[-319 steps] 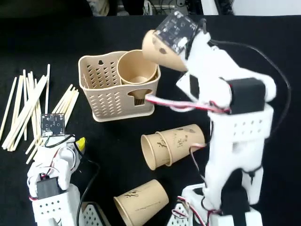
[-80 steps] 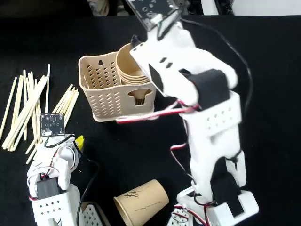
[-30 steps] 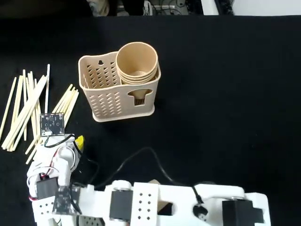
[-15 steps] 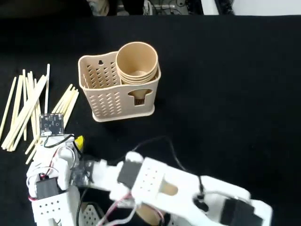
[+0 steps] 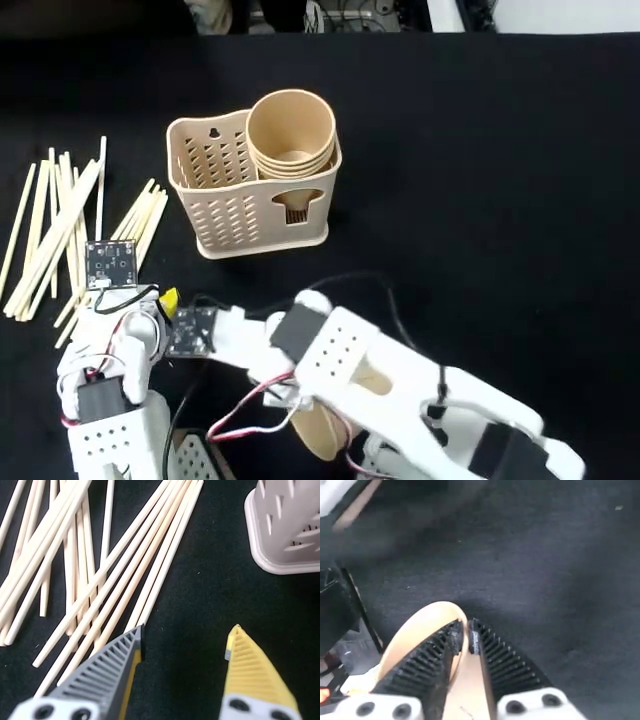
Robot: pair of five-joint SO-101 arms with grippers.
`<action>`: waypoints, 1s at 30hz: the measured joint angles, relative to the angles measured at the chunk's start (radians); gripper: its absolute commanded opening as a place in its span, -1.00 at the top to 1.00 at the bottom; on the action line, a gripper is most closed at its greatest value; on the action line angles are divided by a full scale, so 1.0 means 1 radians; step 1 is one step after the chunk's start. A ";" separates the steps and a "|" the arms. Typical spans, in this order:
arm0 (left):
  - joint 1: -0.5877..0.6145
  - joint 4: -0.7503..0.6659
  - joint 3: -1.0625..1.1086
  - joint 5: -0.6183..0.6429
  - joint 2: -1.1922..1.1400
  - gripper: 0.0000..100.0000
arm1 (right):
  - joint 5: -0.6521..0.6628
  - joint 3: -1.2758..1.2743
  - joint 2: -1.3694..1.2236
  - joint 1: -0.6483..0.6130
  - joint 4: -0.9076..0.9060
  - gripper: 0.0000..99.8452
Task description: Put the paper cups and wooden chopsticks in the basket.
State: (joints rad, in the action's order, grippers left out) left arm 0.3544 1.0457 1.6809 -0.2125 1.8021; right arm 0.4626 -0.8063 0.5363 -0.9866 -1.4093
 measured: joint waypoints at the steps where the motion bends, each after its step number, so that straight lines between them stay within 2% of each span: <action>1: 0.000 0.000 0.000 0.000 0.000 0.46 | 0.012 0.000 0.029 0.014 -0.005 0.98; 5: 0.000 0.000 0.000 0.000 0.000 0.46 | 0.064 0.005 0.184 0.060 -0.043 0.98; 11: 0.000 0.000 0.000 0.000 0.000 0.46 | 0.069 0.098 0.453 0.178 -0.061 0.98; 15: 0.000 0.000 0.000 0.000 0.000 0.46 | 0.069 0.130 0.618 0.247 -0.003 0.98; 19: 0.000 0.000 0.000 0.000 0.000 0.46 | -0.060 0.130 0.756 0.319 0.143 0.94; 24: 0.000 0.000 0.000 0.000 0.000 0.46 | -0.269 0.130 0.818 0.336 0.307 0.85; 27: 0.000 0.000 0.000 0.000 0.000 0.46 | -0.413 0.161 0.813 0.338 0.382 0.90; 30: 0.000 0.000 0.000 0.000 0.000 0.46 | -0.482 0.218 0.822 0.338 0.451 0.97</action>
State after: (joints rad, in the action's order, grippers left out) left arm 0.3544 1.0457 1.6809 -0.2125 1.8021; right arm -0.0192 -0.5884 1.3587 -0.6490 -0.9582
